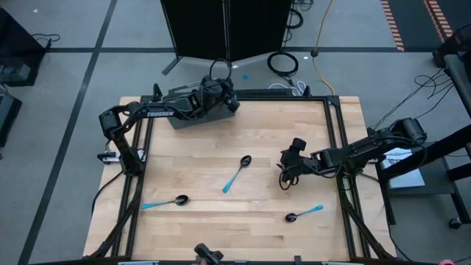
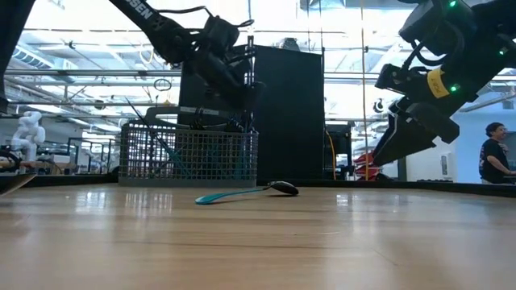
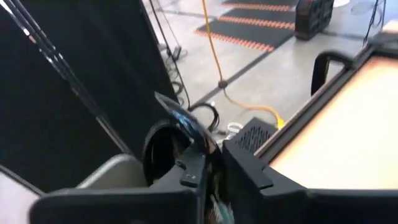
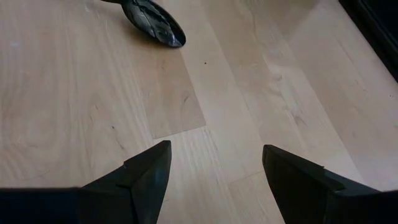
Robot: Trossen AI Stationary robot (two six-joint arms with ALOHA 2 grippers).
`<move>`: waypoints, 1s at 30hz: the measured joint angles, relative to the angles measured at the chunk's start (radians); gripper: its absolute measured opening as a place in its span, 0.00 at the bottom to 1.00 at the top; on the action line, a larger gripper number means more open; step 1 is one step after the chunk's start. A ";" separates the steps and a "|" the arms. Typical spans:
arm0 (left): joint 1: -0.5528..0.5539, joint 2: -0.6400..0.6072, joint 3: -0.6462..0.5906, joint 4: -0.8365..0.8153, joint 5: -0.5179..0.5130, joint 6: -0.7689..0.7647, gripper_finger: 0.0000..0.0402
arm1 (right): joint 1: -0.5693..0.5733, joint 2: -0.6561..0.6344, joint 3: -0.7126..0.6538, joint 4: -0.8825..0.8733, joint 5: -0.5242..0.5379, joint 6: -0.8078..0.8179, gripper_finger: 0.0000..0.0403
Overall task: Sort silverware
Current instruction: Put the blue spoon into the silverware basket
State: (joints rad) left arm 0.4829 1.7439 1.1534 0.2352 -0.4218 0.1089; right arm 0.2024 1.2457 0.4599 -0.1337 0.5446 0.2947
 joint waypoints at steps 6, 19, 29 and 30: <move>-0.001 0.001 0.001 -0.071 -0.002 -0.025 0.23 | 0.000 0.000 0.000 0.000 0.000 -0.001 0.62; -0.011 -0.085 0.119 -0.429 0.017 -0.104 0.32 | 0.000 0.000 0.000 0.004 0.000 -0.019 0.62; -0.066 -0.176 0.165 -0.334 0.253 -0.149 0.32 | 0.000 0.000 0.001 0.035 0.001 -0.054 0.62; -0.076 -0.178 0.166 -0.320 0.297 -0.172 0.32 | 0.000 0.000 0.001 0.033 0.000 -0.057 0.62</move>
State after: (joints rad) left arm 0.4066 1.5663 1.3197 -0.0853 -0.1250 -0.0631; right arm 0.2028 1.2459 0.4606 -0.1003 0.5450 0.2375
